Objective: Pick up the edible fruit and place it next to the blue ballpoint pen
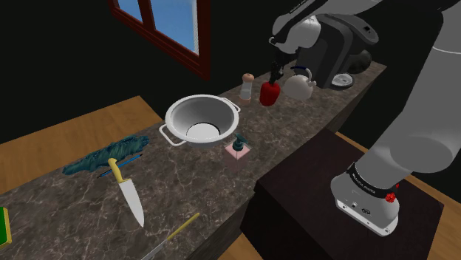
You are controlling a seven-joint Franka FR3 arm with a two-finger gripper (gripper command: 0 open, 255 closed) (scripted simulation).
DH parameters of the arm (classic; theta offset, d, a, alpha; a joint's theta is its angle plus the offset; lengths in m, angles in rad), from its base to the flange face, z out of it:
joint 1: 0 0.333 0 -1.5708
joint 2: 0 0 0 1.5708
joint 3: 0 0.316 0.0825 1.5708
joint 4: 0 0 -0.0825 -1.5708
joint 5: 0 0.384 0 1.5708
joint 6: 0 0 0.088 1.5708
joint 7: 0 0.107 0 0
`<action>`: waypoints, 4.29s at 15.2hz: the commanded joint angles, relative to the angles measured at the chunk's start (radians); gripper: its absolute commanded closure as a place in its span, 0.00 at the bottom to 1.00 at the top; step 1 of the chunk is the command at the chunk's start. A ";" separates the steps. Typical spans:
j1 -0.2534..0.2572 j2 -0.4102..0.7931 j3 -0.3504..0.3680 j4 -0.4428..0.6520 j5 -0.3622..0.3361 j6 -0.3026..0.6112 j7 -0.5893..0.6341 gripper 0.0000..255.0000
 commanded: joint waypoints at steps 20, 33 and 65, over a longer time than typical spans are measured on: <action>0.028 -0.170 -0.040 0.093 -0.151 -0.229 0.130 1.00; 0.147 -0.309 0.062 -0.022 -0.237 -0.201 0.393 1.00; 0.512 -0.091 0.437 0.238 -0.341 -0.168 1.190 1.00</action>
